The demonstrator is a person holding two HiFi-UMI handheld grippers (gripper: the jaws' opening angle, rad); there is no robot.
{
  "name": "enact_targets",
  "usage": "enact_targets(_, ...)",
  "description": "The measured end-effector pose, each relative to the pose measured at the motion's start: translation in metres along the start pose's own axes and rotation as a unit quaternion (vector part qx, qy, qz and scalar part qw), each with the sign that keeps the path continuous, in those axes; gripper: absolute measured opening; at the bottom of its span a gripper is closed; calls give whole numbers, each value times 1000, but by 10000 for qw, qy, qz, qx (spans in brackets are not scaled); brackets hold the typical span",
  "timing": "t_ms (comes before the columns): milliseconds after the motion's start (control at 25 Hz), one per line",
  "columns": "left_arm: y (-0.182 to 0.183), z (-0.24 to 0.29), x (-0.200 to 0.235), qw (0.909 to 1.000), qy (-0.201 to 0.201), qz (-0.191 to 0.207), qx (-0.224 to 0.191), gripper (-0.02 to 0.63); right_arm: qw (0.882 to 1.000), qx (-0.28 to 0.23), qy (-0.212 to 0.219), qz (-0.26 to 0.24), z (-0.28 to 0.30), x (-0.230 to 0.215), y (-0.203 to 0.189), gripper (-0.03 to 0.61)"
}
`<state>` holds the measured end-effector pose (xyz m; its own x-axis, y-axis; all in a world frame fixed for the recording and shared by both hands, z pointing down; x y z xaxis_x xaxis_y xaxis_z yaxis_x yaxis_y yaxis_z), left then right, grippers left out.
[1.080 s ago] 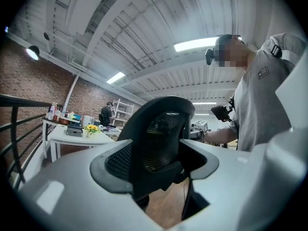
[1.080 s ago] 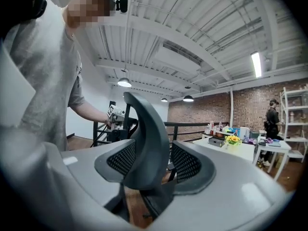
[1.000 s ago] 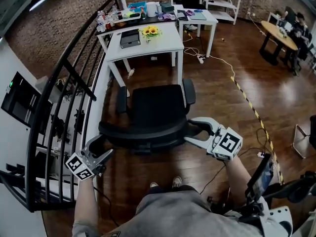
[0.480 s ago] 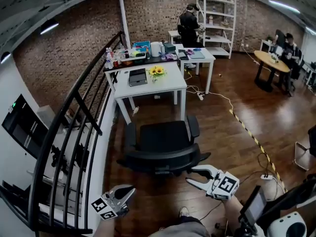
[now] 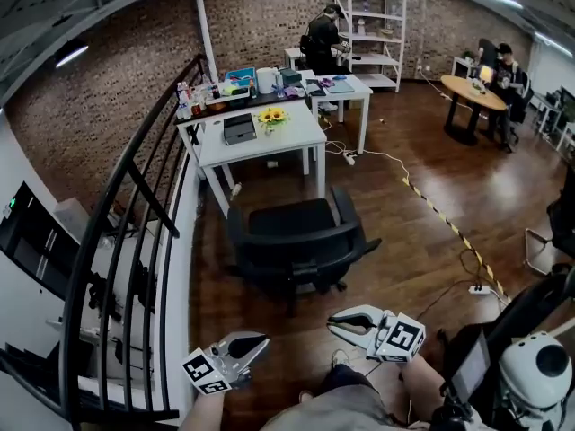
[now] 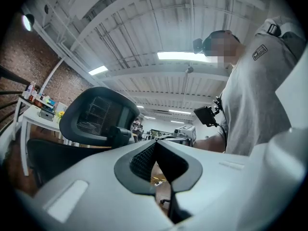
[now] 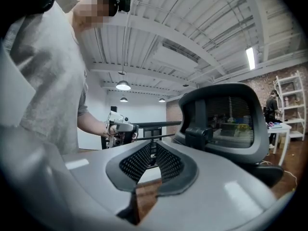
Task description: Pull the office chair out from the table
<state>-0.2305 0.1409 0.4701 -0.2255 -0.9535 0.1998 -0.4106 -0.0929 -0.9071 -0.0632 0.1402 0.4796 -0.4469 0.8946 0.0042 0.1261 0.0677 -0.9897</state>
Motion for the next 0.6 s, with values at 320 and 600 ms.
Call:
enact_targets(320,-9,-3,-32,9988,-312,-368,75,0,9996,176,-98,216,4,42,-3,8)
enact_targets(600,-21,-7,-47,9977,-405,-531,90,0,9986,331,123,387,14,71,-17,8)
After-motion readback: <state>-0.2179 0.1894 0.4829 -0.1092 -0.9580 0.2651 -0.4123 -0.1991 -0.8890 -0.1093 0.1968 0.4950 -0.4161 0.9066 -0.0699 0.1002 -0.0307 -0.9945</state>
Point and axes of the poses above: the fingertips, and each gripper's own axes: z forward along the fingers, x to its left, y out of its top, the point moved 2 cm from there along -z, backward along the fingers, and after that the axes turned 15 degrees about -x, right-handed, at the moved point
